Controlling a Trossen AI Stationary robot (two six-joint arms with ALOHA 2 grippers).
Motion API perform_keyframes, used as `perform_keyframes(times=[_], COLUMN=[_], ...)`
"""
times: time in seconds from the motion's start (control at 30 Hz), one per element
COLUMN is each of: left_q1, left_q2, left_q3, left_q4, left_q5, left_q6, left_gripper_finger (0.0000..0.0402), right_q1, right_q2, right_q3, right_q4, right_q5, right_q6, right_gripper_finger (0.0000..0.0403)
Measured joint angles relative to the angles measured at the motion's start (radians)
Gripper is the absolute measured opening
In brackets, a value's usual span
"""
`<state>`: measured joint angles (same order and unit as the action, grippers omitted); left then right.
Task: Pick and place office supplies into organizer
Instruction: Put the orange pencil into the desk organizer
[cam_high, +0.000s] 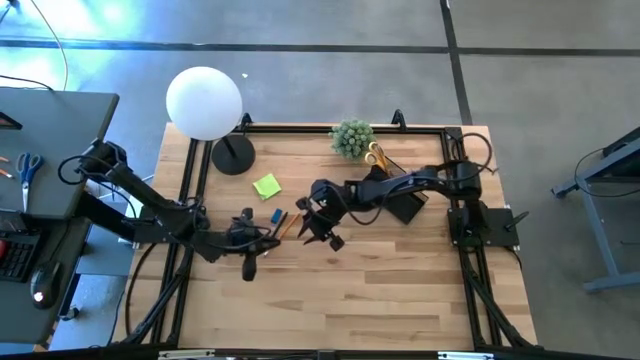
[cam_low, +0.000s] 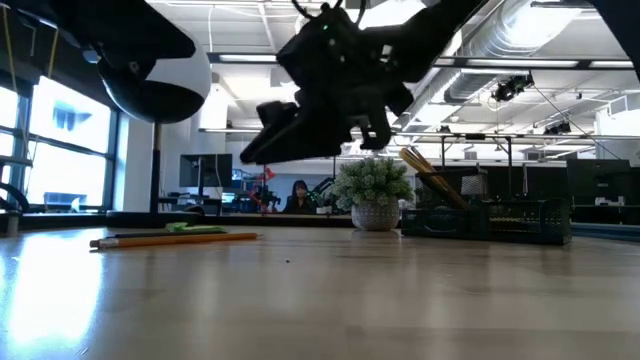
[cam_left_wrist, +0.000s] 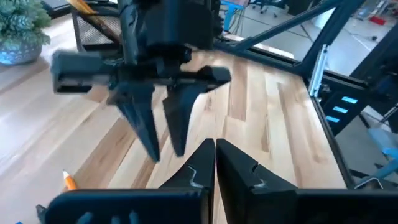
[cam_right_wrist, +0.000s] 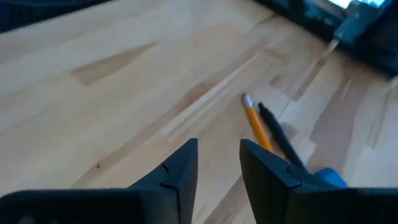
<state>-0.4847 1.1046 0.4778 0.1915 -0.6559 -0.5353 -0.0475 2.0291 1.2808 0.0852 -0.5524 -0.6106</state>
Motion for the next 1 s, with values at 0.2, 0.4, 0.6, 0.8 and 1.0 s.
perform_keyframes(times=[0.2, 0.4, 0.6, 0.8, 1.0], left_q1=[0.000, 0.000, 0.000, 0.000, 0.000], left_q2=[0.020, 0.019, 0.019, 0.019, 0.018], left_q3=[0.000, 0.000, 0.000, 0.000, 0.000], left_q4=[0.000, -0.001, -0.002, -0.008, 0.003], left_q5=[-0.028, -0.037, -0.037, -0.037, -0.037], left_q6=[-0.018, -0.001, 0.004, 0.005, 0.006], left_gripper_finger=[0.0005, 0.0005, 0.0005, 0.0005, 0.0005], right_q1=[-0.001, -0.001, -0.002, -0.027, -0.055], right_q2=[0.037, 0.055, 0.111, 0.145, 0.175], right_q3=[0.029, 0.029, 0.029, 0.050, 0.135], right_q4=[-0.011, -0.001, 0.116, 0.159, 0.059], right_q5=[-0.002, -0.002, 0.002, 0.020, 0.020], right_q6=[-0.001, -0.002, -0.012, -0.018, -0.022], right_gripper_finger=[0.0113, 0.0113, 0.0113, 0.0113, 0.0113])
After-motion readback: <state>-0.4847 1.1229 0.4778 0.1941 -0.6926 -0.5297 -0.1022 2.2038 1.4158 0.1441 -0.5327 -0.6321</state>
